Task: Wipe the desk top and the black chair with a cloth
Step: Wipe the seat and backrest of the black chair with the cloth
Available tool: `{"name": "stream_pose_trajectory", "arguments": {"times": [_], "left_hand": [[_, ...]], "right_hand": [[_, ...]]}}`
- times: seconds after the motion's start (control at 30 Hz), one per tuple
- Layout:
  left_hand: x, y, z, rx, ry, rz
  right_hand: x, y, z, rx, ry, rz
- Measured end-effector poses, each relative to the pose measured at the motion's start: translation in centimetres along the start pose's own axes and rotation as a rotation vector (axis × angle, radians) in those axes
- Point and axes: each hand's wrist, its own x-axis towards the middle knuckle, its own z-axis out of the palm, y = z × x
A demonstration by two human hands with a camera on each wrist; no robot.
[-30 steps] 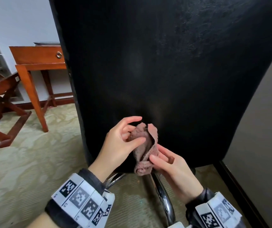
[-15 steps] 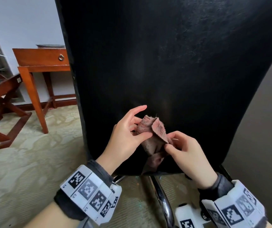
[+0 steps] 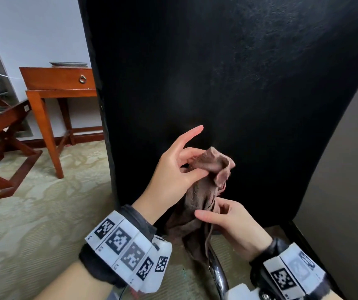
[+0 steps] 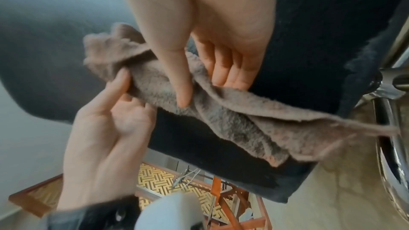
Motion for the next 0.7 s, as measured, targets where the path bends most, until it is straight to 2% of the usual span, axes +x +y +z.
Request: {"name": "stream_pose_trajectory", "arguments": {"times": [0.03,0.1,0.17,0.2,0.27,0.33,0.43,0.6,0.7], "left_hand": [[-0.1,0.2,-0.3,-0.032,-0.054,0.007],[-0.4,0.3,-1.2,-0.064,-0.174,0.023],[-0.6,-0.3,-2.0,0.052,-0.241,0.039],[-0.6,-0.8,-2.2,0.134,-0.246,0.038],[-0.8,-1.9,-2.3,0.212,-0.218,0.010],[-1.0,-2.3,-2.1,0.174,-0.167,-0.025],[-1.0,-2.1,-2.4,0.139,-0.084,-0.055],[-0.3,-1.6,-2.9,0.066,-0.100,-0.116],[-0.1,-1.4,-3.0,-0.015,-0.116,-0.156]], "right_hand": [[0.2,-0.2,-0.1,0.015,0.012,-0.007],[0.5,-0.9,-0.6,-0.019,0.056,-0.118],[0.3,-2.4,-0.8,-0.010,0.047,-0.220],[0.0,-3.2,-0.7,0.001,-0.013,-0.242],[-0.4,-4.7,-0.6,-0.131,-0.047,-0.329],[-0.3,-5.5,-0.6,-0.273,-0.046,-0.454],[-0.3,-6.4,-0.7,-0.435,-0.081,-0.505],[-0.4,-8.3,-1.6,-0.847,-0.115,-0.701],[-0.3,-9.0,-1.8,-0.958,-0.145,-0.763]]}}
